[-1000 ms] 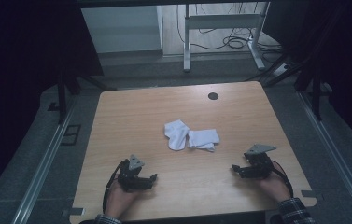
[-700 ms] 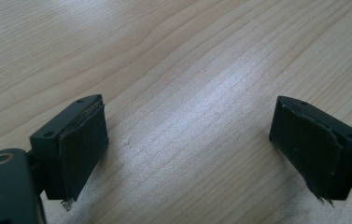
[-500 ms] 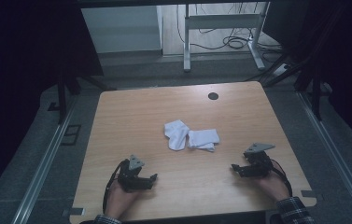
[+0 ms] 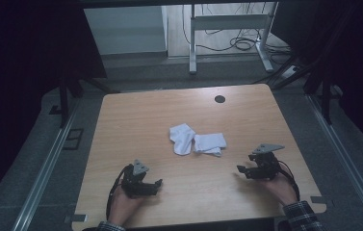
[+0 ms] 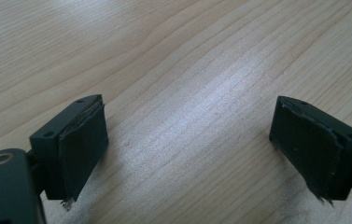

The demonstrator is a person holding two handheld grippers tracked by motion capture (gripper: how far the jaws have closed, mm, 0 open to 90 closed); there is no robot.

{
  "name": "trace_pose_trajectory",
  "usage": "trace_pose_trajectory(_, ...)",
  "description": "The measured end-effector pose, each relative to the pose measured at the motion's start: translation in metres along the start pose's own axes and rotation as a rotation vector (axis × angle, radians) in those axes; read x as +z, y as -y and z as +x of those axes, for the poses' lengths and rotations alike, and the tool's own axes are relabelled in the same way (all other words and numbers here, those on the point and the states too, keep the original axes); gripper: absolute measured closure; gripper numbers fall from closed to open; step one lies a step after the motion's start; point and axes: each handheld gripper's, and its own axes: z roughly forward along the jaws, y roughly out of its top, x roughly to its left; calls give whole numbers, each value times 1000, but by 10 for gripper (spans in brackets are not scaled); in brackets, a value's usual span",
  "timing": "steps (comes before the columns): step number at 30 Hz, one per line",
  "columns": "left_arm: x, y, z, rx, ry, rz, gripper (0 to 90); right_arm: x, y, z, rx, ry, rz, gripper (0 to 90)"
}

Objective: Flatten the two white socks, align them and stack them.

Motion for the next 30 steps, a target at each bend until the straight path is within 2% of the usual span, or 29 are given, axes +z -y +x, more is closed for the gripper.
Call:
trace_pose_trajectory(3, 0, 0, 0, -1, -1, 0, 114, -1, -3, 0, 14, 2, -4, 314)
trace_pose_trajectory(4, 0, 0, 0, -2, -1, 0, 113, -1, -5, -2, 41, -10, -14, 324)
trace_pose_trajectory(9, 0, 0, 0, -2, -1, 0, 113, -1, -12, -3, 74, -17, -16, 339)
trace_pose_trajectory(15, 0, 0, 0, -3, -2, 0, 114, 1, -20, -1, 60, 2, -8, 350)
trace_pose_trajectory(20, 0, 0, 0, -3, -2, 0, 113, 5, -30, -1, 61, -13, -21, 417)
trace_pose_trajectory(26, 0, 0, 0, -3, -2, 0, 114, 11, -43, -1, 46, 12, -22, 457)
trace_pose_trajectory(30, 0, 0, 0, -4, -2, -1, 113, 17, -52, -1, 46, 9, -17, 496)
